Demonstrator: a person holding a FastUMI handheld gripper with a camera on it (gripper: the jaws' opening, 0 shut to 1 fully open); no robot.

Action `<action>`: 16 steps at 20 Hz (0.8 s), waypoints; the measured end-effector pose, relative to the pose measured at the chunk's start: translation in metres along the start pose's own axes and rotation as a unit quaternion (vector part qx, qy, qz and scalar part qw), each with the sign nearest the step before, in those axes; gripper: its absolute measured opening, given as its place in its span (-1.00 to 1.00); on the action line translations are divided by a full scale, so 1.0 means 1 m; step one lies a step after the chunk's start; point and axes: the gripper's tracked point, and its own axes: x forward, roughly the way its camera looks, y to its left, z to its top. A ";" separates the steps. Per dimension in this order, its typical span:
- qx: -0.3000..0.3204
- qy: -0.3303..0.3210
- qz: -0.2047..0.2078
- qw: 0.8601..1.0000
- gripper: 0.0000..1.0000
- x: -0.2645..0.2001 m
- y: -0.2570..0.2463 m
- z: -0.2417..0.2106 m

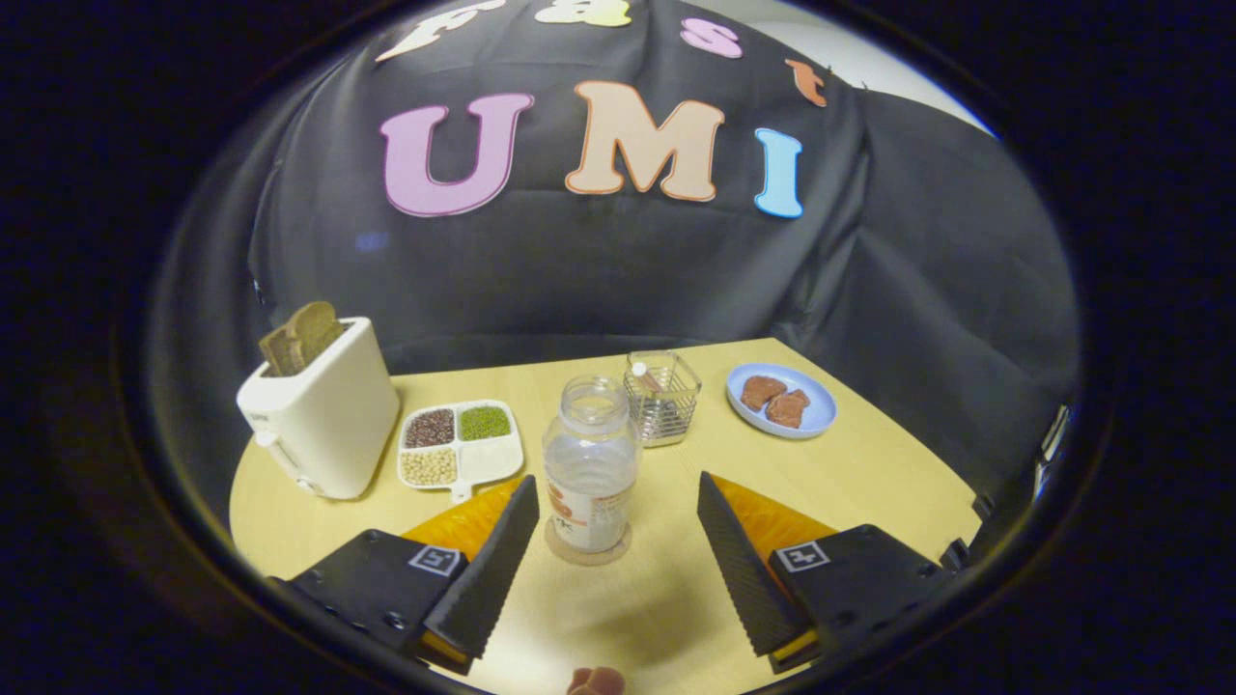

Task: Take the bottle from table, then pour the juice into the cup, finally place the bottle on the coaster

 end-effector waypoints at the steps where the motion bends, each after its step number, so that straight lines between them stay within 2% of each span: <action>1: 0.013 0.001 0.006 1.000 1.00 -0.010 -0.005 0.005; 4: 0.026 -0.015 0.029 0.999 1.00 -0.037 -0.021 0.029; 9: 0.005 -0.027 0.078 0.997 1.00 -0.075 -0.035 0.066; 15: -0.018 -0.038 0.126 0.991 1.00 -0.107 -0.052 0.116; 16: -0.017 -0.042 0.130 0.991 1.00 -0.098 -0.052 0.118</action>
